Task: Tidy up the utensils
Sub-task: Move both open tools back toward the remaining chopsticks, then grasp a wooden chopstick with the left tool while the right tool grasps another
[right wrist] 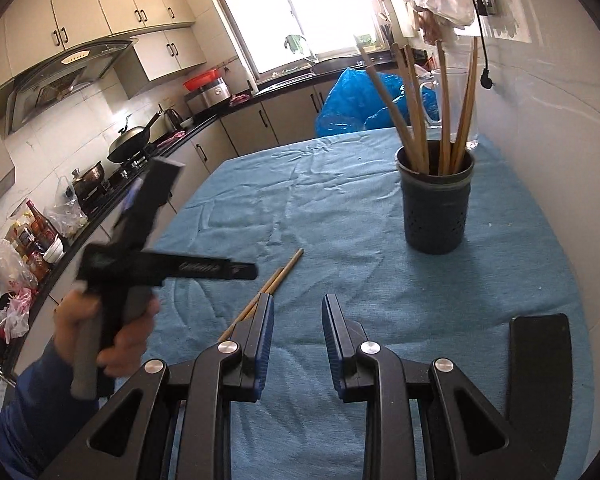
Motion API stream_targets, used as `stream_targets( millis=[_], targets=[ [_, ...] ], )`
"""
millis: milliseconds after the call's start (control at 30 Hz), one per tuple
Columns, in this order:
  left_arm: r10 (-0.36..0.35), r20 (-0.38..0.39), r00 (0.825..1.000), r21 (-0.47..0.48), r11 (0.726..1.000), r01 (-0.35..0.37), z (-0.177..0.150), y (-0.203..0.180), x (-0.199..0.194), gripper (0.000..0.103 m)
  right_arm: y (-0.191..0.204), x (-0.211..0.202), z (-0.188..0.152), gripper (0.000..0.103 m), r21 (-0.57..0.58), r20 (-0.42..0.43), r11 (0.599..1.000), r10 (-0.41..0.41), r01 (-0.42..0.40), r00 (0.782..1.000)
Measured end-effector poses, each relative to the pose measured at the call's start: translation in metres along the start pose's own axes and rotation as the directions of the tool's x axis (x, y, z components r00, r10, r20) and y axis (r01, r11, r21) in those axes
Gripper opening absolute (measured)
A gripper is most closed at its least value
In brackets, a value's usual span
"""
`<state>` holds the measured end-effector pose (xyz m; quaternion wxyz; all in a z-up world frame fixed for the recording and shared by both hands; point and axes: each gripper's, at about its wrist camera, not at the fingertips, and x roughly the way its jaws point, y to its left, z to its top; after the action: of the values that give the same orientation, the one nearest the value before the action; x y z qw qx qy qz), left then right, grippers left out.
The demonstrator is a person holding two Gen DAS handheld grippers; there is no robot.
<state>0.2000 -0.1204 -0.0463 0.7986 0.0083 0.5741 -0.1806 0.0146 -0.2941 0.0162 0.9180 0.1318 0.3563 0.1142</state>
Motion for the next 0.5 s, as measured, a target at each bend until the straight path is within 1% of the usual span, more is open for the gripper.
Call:
stream_targets(
  millis=[33,100,133,200,267,400,467,500],
  targets=[
    [0.015,-0.006,1.0,-0.004,1.0,-0.015,0.003,-0.002,0.004,0.041,-0.001,-0.003,0.0,0.027,0.0,0.001,1.0,0.0,0.0,1.0],
    [0.01,-0.023,1.0,0.01,1.0,-0.01,0.009,-0.008,0.016,0.041,-0.004,-0.004,0.0,0.027,0.003,0.004,1.0,-0.004,0.004,1.0],
    [0.029,-0.007,1.0,0.02,0.999,-0.029,0.01,-0.01,0.016,0.041,-0.005,-0.005,0.0,0.027,0.006,0.005,1.0,-0.006,0.006,1.0],
    [0.055,-0.003,0.998,0.043,0.998,-0.055,0.01,-0.017,0.018,0.041,-0.008,-0.005,0.001,0.027,0.013,0.003,1.0,-0.008,0.008,1.0],
    [0.064,0.0,0.998,0.052,0.997,-0.064,0.01,-0.018,0.018,0.041,-0.011,-0.004,0.001,0.027,0.024,0.001,1.0,-0.006,0.006,1.0],
    [0.085,0.009,0.996,0.058,0.995,-0.085,0.0,-0.013,0.013,0.041,-0.012,-0.001,0.002,0.027,0.033,-0.008,0.999,-0.001,0.002,1.0],
    [0.122,0.021,0.992,0.078,0.989,-0.124,-0.01,-0.008,0.009,0.041,-0.01,0.001,0.003,0.027,0.03,-0.014,1.0,0.002,-0.001,1.0],
    [0.155,0.033,0.987,0.089,0.984,-0.158,-0.019,-0.004,0.006,0.041,-0.009,0.001,0.004,0.027,0.028,-0.015,1.0,0.002,-0.001,1.0]
  ],
)
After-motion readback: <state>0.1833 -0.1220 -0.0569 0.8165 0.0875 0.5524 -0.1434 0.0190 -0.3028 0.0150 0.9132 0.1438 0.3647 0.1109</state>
